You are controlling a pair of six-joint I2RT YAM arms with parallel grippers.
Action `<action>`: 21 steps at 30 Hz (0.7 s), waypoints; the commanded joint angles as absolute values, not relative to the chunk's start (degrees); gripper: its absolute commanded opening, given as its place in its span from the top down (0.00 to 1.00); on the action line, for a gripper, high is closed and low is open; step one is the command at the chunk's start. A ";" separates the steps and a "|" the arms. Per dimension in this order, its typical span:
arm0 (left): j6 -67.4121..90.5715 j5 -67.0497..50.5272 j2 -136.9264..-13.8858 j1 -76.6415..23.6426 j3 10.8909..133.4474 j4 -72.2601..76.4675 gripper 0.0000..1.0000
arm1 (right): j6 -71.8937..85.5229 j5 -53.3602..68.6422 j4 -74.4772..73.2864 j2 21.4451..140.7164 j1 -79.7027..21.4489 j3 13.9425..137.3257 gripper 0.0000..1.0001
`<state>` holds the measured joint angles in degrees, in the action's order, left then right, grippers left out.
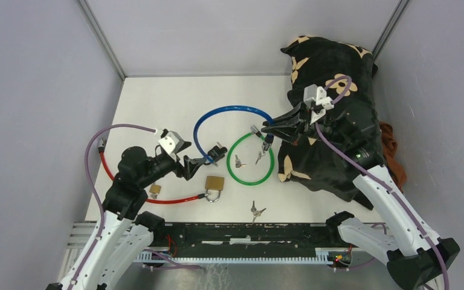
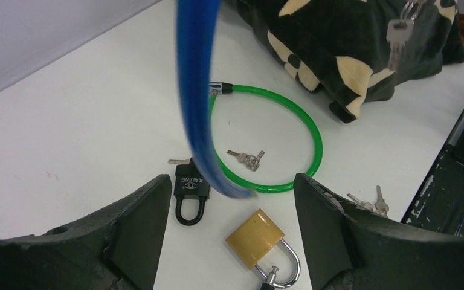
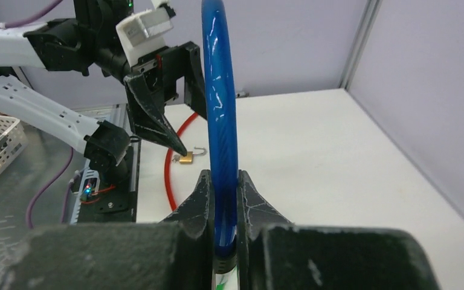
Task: Lock with the key
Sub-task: Lock the lock.
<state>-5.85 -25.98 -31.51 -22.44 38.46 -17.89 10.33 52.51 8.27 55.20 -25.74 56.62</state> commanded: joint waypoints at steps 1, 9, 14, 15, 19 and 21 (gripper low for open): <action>-2.46 -25.66 -29.38 -20.64 36.92 -11.21 0.20 | 12.48 59.27 15.92 53.86 -22.26 64.21 1.00; -4.39 -30.18 -29.96 -18.36 34.07 -6.48 0.23 | 14.04 62.80 18.72 54.02 -19.87 69.59 1.00; -1.85 -36.89 -30.28 -18.38 31.76 -3.78 0.34 | 17.06 63.06 22.81 53.79 -19.64 69.87 1.00; -0.96 -38.34 -30.38 -18.41 31.40 -2.25 0.34 | 17.69 62.95 23.29 53.94 -19.66 69.64 1.00; 1.49 -45.36 -30.27 -18.45 30.73 3.13 0.27 | 19.70 62.08 25.27 54.12 -19.63 68.59 1.00; 1.40 -48.62 -29.94 -18.37 30.42 3.30 0.25 | 20.07 61.20 25.60 54.27 -19.66 68.45 1.00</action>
